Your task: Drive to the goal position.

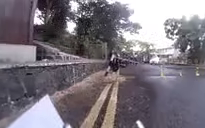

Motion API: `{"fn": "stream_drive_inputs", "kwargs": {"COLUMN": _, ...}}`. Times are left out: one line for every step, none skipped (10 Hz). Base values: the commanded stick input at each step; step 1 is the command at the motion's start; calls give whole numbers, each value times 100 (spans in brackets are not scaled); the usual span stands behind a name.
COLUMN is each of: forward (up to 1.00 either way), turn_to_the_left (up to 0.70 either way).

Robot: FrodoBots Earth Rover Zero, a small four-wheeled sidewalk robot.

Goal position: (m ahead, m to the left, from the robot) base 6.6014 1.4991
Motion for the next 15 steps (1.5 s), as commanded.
{"fn": "stream_drive_inputs", "kwargs": {"forward": 50, "turn_to_the_left": 0}}
{"fn": "stream_drive_inputs", "kwargs": {"forward": 50, "turn_to_the_left": 0}}
{"fn": "stream_drive_inputs", "kwargs": {"forward": 50, "turn_to_the_left": 0}}
{"fn": "stream_drive_inputs", "kwargs": {"forward": 50, "turn_to_the_left": 0}}
{"fn": "stream_drive_inputs", "kwargs": {"forward": 50, "turn_to_the_left": 0}}
{"fn": "stream_drive_inputs", "kwargs": {"forward": 50, "turn_to_the_left": 0}}
{"fn": "stream_drive_inputs", "kwargs": {"forward": 50, "turn_to_the_left": 0}}
{"fn": "stream_drive_inputs", "kwargs": {"forward": 50, "turn_to_the_left": 0}}
{"fn": "stream_drive_inputs", "kwargs": {"forward": 50, "turn_to_the_left": 0}}
{"fn": "stream_drive_inputs", "kwargs": {"forward": 50, "turn_to_the_left": 0}}
{"fn": "stream_drive_inputs", "kwargs": {"forward": 50, "turn_to_the_left": 0}}
{"fn": "stream_drive_inputs", "kwargs": {"forward": 50, "turn_to_the_left": 0}}
{"fn": "stream_drive_inputs", "kwargs": {"forward": 50, "turn_to_the_left": 0}}
{"fn": "stream_drive_inputs", "kwargs": {"forward": 50, "turn_to_the_left": -10}}
{"fn": "stream_drive_inputs", "kwargs": {"forward": 50, "turn_to_the_left": -33}}
